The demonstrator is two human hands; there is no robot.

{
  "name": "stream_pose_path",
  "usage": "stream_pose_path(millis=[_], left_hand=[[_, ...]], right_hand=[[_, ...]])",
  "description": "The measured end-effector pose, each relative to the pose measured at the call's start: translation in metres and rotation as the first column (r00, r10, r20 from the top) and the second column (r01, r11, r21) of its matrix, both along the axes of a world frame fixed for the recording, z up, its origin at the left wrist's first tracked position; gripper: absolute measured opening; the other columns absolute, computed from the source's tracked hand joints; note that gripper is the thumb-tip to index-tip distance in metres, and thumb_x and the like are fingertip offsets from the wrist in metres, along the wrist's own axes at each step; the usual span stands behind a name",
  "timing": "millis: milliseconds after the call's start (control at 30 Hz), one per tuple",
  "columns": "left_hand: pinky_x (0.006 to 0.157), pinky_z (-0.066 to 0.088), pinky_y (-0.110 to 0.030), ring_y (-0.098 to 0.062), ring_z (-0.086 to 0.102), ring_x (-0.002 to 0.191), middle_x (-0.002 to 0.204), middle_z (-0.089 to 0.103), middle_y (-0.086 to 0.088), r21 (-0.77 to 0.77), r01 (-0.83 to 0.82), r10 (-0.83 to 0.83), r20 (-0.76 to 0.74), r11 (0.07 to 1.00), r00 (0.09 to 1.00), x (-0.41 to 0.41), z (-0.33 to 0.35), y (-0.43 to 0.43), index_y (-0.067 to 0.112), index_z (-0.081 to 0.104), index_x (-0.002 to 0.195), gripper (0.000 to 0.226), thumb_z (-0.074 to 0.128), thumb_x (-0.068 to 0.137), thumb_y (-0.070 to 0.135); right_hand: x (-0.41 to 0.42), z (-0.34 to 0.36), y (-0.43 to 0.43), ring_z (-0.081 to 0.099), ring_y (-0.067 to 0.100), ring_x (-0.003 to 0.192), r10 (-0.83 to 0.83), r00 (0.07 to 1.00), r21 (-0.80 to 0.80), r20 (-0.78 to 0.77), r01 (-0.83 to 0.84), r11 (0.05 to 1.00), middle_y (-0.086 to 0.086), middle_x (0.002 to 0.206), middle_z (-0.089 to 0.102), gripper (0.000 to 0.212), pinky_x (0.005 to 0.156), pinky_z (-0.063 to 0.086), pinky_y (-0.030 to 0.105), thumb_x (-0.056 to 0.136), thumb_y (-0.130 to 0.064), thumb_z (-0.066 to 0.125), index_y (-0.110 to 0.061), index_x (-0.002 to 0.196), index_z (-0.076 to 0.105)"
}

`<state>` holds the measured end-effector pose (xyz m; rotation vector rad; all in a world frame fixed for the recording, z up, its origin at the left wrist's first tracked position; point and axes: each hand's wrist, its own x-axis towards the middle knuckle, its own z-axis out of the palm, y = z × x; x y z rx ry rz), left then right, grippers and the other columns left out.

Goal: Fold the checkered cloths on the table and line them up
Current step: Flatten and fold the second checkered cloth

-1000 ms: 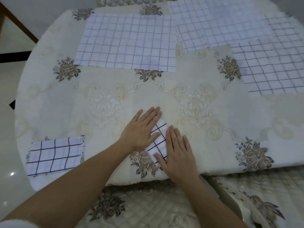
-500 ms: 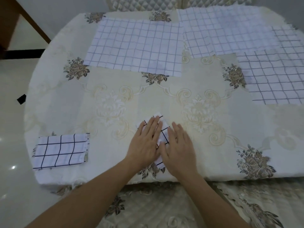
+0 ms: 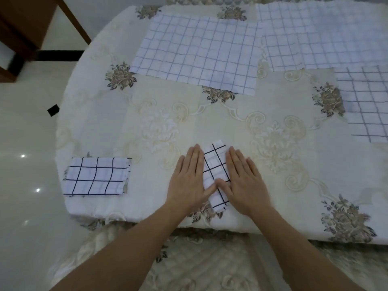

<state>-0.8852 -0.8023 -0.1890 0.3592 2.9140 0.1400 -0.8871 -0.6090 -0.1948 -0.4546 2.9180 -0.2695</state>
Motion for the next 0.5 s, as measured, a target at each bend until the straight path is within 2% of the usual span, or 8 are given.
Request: stream_pose_path(millis=[100,167,200,233,267,300,400,500], left_hand=[[0.122,0.016,-0.052,-0.026,0.000,0.154,0.166,-0.002,-0.013,-0.052,-0.031,0.032,0.021,0.998,0.999,0.010,0.006,-0.014,0.002,0.006,0.157,0.100,0.015,0.092,0.077],[0.120,0.022,-0.055,-0.027,0.007,0.154,0.166,0.006,-0.014,-0.035,-0.036,0.035,-0.004,0.999,0.999,0.019,0.012,-0.018,0.002,0.012,0.157,0.097,0.022,0.093,0.075],[0.120,0.023,-0.054,-0.027,0.009,0.154,0.166,0.008,-0.013,-0.010,-0.021,0.021,-0.028,1.000,0.999,0.025,0.014,-0.017,0.004,0.014,0.158,0.095,0.026,0.094,0.073],[0.120,0.023,-0.053,-0.026,0.010,0.154,0.166,0.009,-0.011,0.010,0.008,-0.007,-0.048,1.000,0.999,0.030,0.015,-0.015,0.006,0.014,0.158,0.092,0.029,0.095,0.071],[0.120,0.023,-0.052,-0.025,0.009,0.154,0.167,0.008,-0.009,0.017,0.041,-0.040,-0.055,0.999,0.998,0.036,0.015,-0.013,0.009,0.014,0.159,0.089,0.030,0.096,0.070],[0.119,0.026,-0.051,-0.024,0.010,0.154,0.167,0.008,-0.008,0.011,0.067,-0.067,-0.048,0.998,0.997,0.041,0.014,-0.010,0.011,0.015,0.159,0.087,0.030,0.096,0.070],[0.117,0.030,-0.052,-0.023,0.009,0.154,0.167,0.007,-0.006,-0.030,0.067,-0.067,0.010,0.997,0.998,0.047,0.009,-0.007,0.014,0.016,0.159,0.085,0.024,0.097,0.071],[0.118,0.029,-0.052,-0.023,0.009,0.154,0.167,0.007,-0.006,-0.041,0.053,-0.052,0.016,0.998,0.999,0.046,0.006,-0.007,0.014,0.018,0.159,0.085,0.023,0.096,0.072]], right_hand=[[-0.001,0.006,0.009,0.002,0.016,0.154,-0.043,0.999,-0.012,0.017,0.044,0.999,0.003,0.167,0.004,0.082,0.124,0.011,0.041,0.099,-0.066,0.009,-0.011,0.159,0.009],[-0.005,0.014,0.009,0.022,0.024,0.151,-0.107,0.994,-0.067,0.037,0.109,0.992,0.007,0.164,0.023,0.077,0.119,0.027,0.044,0.099,-0.062,0.020,-0.010,0.156,0.027],[-0.007,0.020,0.007,0.040,0.030,0.140,-0.144,0.990,-0.092,0.008,0.144,0.985,0.010,0.153,0.042,0.068,0.108,0.041,0.045,0.099,-0.057,0.028,-0.010,0.146,0.045],[-0.009,0.025,0.005,0.055,0.033,0.120,-0.183,0.982,-0.105,-0.053,0.177,0.979,0.011,0.132,0.056,0.054,0.091,0.050,0.045,0.098,-0.051,0.036,-0.012,0.129,0.058],[-0.012,0.030,0.003,0.059,0.032,0.100,-0.234,0.967,-0.116,-0.097,0.222,0.968,0.010,0.112,0.059,0.041,0.077,0.051,0.043,0.097,-0.046,0.043,-0.014,0.114,0.062],[-0.015,0.034,0.000,0.059,0.030,0.088,-0.284,0.955,-0.135,-0.086,0.271,0.953,0.008,0.100,0.059,0.033,0.070,0.049,0.041,0.096,-0.043,0.050,-0.014,0.106,0.061],[-0.025,0.041,-0.007,0.058,0.026,0.086,-0.410,0.895,-0.236,0.175,0.442,0.865,0.005,0.092,0.061,0.029,0.072,0.049,0.039,0.094,-0.041,0.060,-0.015,0.106,0.055],[-0.037,0.047,-0.010,0.058,0.022,0.091,-0.439,0.801,-0.261,0.407,0.563,0.784,0.000,0.093,0.062,0.032,0.076,0.048,0.036,0.093,-0.042,0.064,-0.015,0.107,0.053]])
